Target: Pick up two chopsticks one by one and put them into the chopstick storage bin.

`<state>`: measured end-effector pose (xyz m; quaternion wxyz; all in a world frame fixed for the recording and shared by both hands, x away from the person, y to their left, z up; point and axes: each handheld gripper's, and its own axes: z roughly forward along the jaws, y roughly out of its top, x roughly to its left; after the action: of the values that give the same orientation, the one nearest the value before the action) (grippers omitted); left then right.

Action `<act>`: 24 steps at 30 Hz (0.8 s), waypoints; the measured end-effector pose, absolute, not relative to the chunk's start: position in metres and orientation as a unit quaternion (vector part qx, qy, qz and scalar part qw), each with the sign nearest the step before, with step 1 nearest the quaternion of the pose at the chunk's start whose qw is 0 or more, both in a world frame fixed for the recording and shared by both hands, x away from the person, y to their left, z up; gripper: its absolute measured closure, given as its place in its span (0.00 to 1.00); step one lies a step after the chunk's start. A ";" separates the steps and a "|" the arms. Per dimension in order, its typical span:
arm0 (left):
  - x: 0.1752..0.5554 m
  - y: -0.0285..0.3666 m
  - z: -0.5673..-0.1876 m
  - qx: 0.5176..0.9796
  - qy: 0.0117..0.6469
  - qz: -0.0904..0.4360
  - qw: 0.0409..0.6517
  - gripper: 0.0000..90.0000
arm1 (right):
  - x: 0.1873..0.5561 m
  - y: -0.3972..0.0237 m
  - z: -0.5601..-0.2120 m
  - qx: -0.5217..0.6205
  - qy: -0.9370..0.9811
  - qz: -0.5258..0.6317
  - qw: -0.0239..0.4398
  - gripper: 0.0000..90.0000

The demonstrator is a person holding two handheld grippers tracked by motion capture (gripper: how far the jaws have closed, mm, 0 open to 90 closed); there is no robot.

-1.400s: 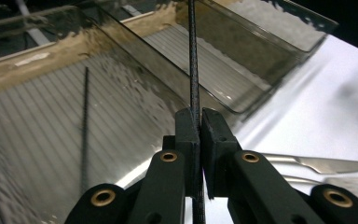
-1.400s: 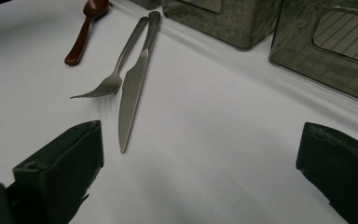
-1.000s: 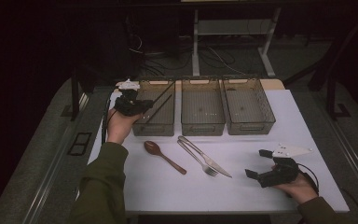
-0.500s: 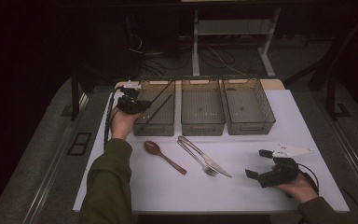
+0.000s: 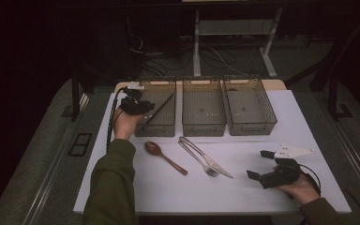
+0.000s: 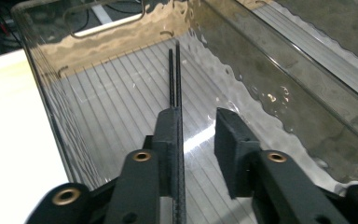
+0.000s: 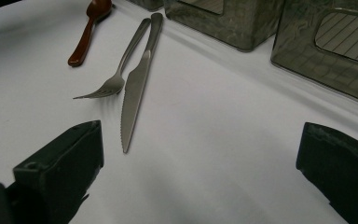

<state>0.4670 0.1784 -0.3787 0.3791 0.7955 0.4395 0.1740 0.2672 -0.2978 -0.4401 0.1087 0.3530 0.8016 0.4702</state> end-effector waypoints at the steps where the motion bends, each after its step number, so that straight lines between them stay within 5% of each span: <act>1: 0.467 0.179 -0.378 0.796 0.437 0.175 0.381 0.73 | 0.267 -0.298 -0.440 0.354 0.801 0.470 0.108 0.00; 24: 0.420 0.174 -0.336 0.797 0.386 0.159 0.436 0.34 | 0.267 -0.297 -0.440 0.354 0.803 0.467 0.110 0.00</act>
<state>0.4202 0.1740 -0.3356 0.4364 0.7970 0.3860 0.1590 0.2671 -0.2973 -0.4403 0.1097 0.3540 0.8027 0.4672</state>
